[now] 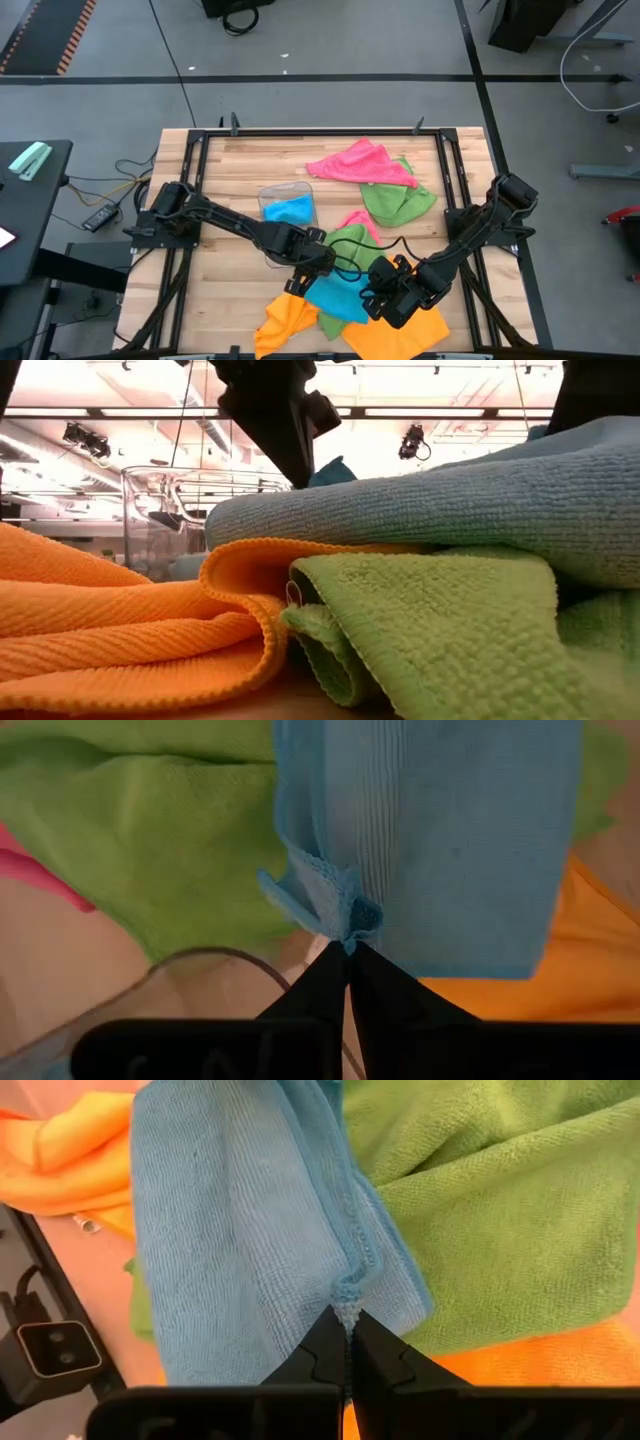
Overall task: Fold microfiber towels
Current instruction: Fold the blue towel
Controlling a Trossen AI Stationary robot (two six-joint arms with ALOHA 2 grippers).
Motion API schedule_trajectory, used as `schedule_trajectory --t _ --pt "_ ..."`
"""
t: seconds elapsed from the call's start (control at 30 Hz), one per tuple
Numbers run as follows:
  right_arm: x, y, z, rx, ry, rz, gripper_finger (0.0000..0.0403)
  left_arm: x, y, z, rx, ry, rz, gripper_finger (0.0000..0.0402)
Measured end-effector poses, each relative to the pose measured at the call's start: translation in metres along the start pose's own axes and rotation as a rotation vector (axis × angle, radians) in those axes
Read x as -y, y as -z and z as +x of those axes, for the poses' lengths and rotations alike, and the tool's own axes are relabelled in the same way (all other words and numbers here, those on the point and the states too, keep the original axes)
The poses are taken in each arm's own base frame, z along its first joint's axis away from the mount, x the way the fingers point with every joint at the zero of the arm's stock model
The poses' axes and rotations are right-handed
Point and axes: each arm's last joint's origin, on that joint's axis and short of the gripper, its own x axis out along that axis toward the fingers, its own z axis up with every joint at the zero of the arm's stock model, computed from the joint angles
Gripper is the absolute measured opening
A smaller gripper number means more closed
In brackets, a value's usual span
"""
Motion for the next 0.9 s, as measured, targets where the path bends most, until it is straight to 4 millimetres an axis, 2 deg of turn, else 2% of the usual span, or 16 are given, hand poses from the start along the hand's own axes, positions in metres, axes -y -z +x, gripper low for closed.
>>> schedule_trajectory --t 0.2,0.4,0.53,0.73,0.9 --pt "0.007 -0.004 0.008 0.004 0.028 0.012 0.0008 -0.005 -0.001 0.000 0.007 -0.033 -0.012 0.0016" --pt "0.013 -0.004 0.014 -0.007 0.053 0.014 0.0014 -0.007 0.002 0.012 -0.033 -0.040 -0.057 0.0030" --pt "0.013 -0.003 0.015 -0.032 0.051 0.015 0.0046 -0.006 0.005 0.019 -0.067 -0.043 -0.063 0.0045" --pt "0.020 0.001 0.018 -0.059 0.078 0.008 0.0104 -0.008 0.006 0.018 -0.079 -0.074 -0.086 0.0052" --pt "0.027 0.007 0.020 -0.137 0.115 0.007 0.0136 -0.008 0.008 0.018 -0.098 -0.076 -0.113 0.0066"
